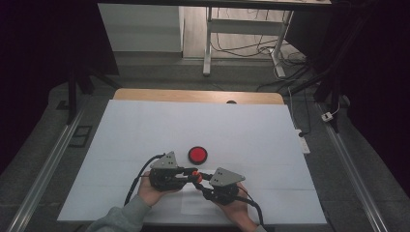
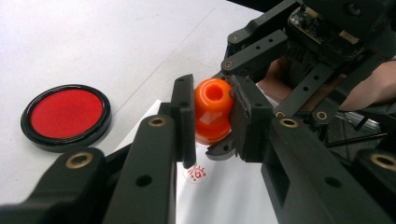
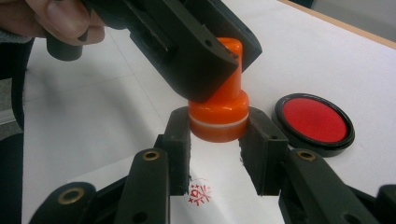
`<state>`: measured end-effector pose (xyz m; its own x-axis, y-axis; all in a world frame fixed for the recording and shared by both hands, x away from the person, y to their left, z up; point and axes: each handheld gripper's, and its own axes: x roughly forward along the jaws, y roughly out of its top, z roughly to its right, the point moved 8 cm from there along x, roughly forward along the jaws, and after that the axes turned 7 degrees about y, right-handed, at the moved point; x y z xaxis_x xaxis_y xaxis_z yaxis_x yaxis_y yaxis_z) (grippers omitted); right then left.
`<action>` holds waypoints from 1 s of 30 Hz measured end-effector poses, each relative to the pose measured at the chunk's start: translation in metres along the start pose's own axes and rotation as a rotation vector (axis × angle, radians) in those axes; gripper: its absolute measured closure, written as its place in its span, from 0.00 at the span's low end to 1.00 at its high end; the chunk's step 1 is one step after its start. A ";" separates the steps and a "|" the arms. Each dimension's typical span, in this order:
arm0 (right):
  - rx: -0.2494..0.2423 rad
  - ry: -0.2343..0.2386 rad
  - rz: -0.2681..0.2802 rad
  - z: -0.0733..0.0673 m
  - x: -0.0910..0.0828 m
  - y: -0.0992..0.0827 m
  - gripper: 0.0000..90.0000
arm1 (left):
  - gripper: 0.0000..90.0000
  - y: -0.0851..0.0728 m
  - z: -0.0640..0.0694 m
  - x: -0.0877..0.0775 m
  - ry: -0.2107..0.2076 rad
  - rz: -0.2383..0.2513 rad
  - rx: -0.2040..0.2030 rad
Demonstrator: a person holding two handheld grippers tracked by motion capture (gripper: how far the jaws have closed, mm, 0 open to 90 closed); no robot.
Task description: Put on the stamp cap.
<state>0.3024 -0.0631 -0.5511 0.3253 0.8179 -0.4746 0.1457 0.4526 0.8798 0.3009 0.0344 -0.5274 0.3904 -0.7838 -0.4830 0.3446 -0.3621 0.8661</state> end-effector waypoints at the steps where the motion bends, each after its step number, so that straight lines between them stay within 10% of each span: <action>1: 0.001 0.001 0.003 0.000 0.000 0.000 0.70 | 0.80 0.000 0.000 0.000 0.000 0.000 0.000; 30: -0.016 -0.022 -0.020 -0.001 -0.002 0.000 0.71 | 0.81 -0.002 0.001 0.003 -0.005 0.002 -0.001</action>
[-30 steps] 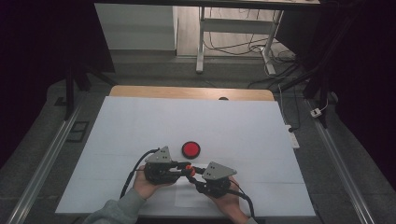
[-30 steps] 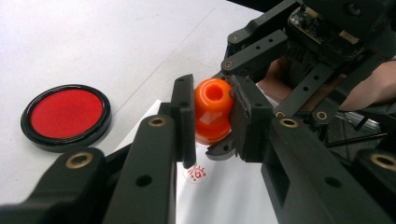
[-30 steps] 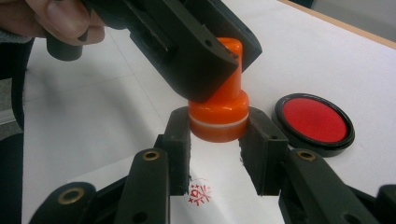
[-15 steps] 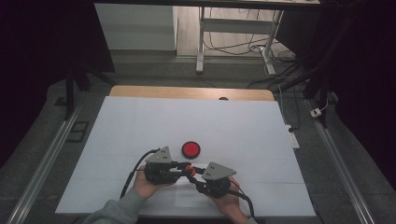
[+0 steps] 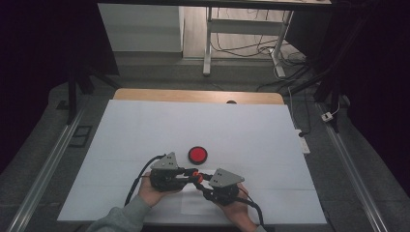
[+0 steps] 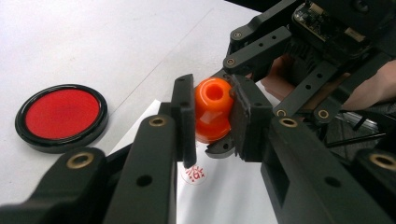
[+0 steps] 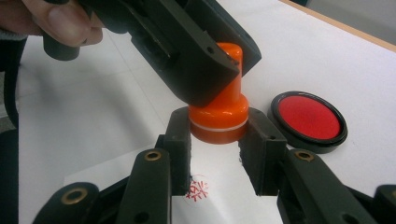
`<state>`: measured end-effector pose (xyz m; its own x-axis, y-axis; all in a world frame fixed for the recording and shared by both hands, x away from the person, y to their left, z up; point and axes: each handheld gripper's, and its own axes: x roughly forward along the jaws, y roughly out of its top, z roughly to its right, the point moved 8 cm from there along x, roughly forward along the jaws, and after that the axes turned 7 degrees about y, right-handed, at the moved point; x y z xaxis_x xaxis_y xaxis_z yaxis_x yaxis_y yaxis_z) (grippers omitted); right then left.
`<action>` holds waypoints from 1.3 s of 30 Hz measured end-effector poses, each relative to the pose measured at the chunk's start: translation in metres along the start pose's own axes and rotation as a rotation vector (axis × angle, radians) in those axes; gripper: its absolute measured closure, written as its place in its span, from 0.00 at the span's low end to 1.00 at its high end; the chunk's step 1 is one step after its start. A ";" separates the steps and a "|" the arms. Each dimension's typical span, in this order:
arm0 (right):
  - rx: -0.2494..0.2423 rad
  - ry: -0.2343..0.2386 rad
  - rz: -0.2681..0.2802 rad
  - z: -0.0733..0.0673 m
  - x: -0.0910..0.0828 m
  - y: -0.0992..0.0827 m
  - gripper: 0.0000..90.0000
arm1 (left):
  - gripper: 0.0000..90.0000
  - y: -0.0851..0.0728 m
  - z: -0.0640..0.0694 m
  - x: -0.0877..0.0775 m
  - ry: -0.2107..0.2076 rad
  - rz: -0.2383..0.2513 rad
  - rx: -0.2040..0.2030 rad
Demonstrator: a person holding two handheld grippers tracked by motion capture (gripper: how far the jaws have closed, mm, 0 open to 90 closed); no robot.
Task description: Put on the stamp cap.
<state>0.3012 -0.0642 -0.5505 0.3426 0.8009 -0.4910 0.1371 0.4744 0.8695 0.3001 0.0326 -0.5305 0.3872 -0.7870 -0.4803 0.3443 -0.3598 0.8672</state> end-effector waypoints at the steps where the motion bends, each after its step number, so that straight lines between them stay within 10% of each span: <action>1: 0.002 0.003 0.000 0.000 0.000 0.000 0.71 | 0.81 0.000 0.000 0.000 0.001 0.002 0.001; 39: -0.002 0.002 -0.024 0.003 -0.001 -0.004 0.71 | 0.81 -0.002 0.000 0.006 0.005 0.010 -0.023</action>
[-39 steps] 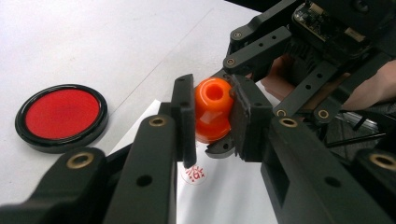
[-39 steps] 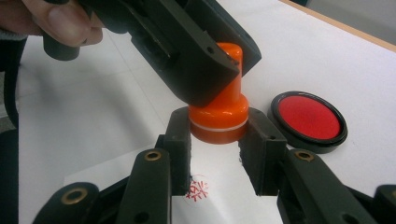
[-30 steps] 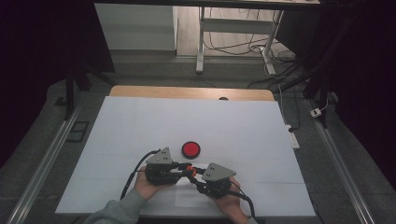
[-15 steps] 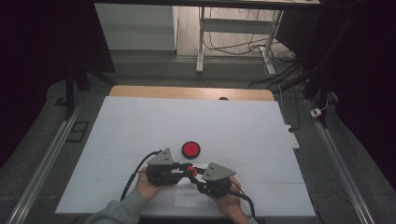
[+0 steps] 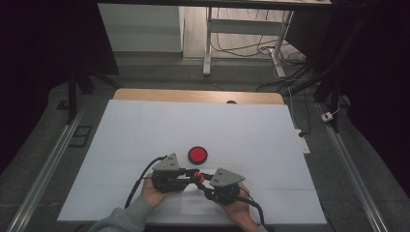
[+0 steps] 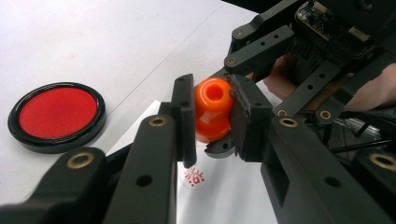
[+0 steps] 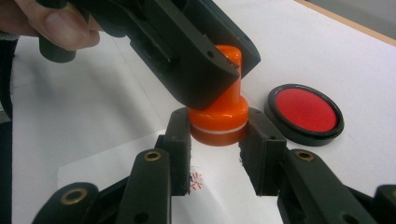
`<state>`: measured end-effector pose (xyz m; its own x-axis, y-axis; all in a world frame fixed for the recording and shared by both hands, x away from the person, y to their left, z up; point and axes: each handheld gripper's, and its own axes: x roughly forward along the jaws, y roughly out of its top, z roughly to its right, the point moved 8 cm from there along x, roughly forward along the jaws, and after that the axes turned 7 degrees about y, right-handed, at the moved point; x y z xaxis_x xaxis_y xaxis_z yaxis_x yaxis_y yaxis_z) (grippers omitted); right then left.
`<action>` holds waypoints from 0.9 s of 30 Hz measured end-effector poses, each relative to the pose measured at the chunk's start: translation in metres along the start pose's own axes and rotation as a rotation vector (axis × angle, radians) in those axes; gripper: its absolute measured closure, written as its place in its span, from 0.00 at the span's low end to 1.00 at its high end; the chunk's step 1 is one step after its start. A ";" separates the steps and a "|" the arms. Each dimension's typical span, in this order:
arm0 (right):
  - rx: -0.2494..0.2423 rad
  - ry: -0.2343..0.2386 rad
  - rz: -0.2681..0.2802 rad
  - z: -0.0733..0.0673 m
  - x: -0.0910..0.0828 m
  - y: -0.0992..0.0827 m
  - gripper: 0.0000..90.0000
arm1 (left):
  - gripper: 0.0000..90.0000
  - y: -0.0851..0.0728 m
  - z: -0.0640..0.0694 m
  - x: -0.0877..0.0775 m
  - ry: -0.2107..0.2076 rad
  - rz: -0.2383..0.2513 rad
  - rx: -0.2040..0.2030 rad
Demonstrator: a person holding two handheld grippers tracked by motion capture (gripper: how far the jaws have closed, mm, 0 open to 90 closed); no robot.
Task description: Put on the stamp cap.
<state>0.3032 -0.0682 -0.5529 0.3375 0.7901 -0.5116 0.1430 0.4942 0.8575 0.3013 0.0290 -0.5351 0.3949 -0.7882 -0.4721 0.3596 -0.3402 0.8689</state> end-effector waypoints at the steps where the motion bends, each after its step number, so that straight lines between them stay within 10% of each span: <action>1: 0.002 0.005 0.001 0.000 0.000 0.000 0.71 | 0.81 0.000 0.000 0.000 -0.006 0.002 -0.007; 27: 0.057 0.016 0.016 0.009 -0.006 -0.004 0.56 | 0.80 0.007 -0.004 -0.008 -0.012 0.005 -0.016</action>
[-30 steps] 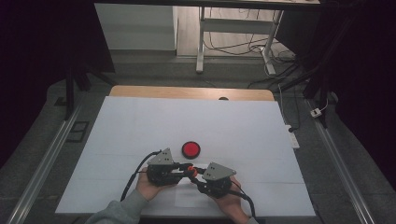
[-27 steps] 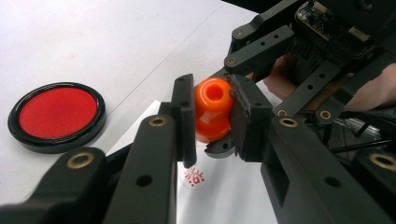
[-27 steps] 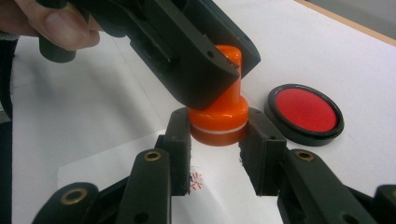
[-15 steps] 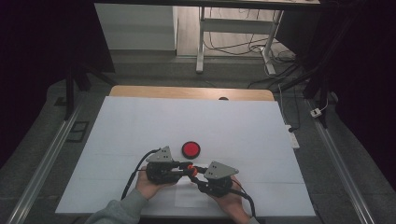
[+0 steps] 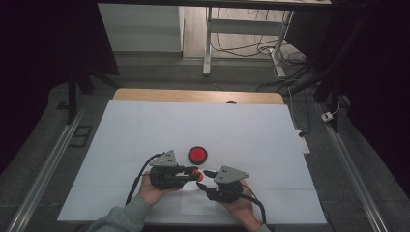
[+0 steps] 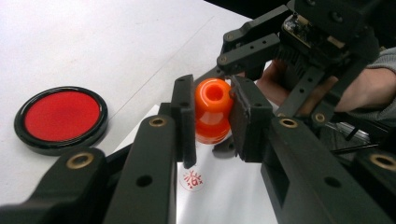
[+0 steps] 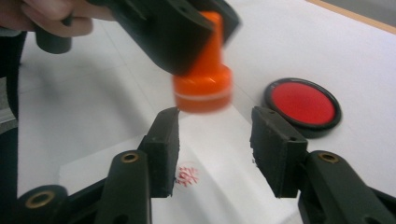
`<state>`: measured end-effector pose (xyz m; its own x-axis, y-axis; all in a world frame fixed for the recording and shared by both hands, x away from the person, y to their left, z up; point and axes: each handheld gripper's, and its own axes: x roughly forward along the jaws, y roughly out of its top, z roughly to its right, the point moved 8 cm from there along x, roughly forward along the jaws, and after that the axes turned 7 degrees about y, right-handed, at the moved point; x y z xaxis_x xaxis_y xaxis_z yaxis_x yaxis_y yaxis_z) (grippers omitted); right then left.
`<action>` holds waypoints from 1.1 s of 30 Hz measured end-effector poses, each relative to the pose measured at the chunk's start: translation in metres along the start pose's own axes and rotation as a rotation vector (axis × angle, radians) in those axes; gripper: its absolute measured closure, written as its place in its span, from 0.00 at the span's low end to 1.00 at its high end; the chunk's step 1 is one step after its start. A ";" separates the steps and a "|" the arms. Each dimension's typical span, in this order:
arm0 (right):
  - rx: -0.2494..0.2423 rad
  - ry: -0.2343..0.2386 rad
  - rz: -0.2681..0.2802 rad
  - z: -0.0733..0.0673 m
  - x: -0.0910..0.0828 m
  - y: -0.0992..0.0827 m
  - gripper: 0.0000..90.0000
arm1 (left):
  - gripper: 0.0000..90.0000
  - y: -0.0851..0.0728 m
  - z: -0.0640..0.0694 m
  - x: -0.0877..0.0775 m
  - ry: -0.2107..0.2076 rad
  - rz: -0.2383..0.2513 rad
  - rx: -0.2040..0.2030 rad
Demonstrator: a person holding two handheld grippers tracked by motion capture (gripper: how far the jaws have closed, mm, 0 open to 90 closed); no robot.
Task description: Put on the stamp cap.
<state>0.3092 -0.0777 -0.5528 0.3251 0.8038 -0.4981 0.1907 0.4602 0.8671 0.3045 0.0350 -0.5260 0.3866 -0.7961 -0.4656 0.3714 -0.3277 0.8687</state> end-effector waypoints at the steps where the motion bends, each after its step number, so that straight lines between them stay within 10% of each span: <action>1: 0.007 -0.007 -0.006 0.003 -0.003 -0.001 0.55 | 0.80 0.000 0.000 0.000 0.002 0.000 0.001; 33: 0.107 -0.179 0.004 0.061 -0.084 -0.038 0.52 | 0.80 -0.001 -0.007 -0.006 0.030 -0.013 -0.017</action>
<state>0.3308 -0.1856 -0.5437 0.4836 0.7213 -0.4958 0.2833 0.4070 0.8684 0.3079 0.0442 -0.5254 0.4067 -0.7764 -0.4815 0.3906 -0.3287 0.8599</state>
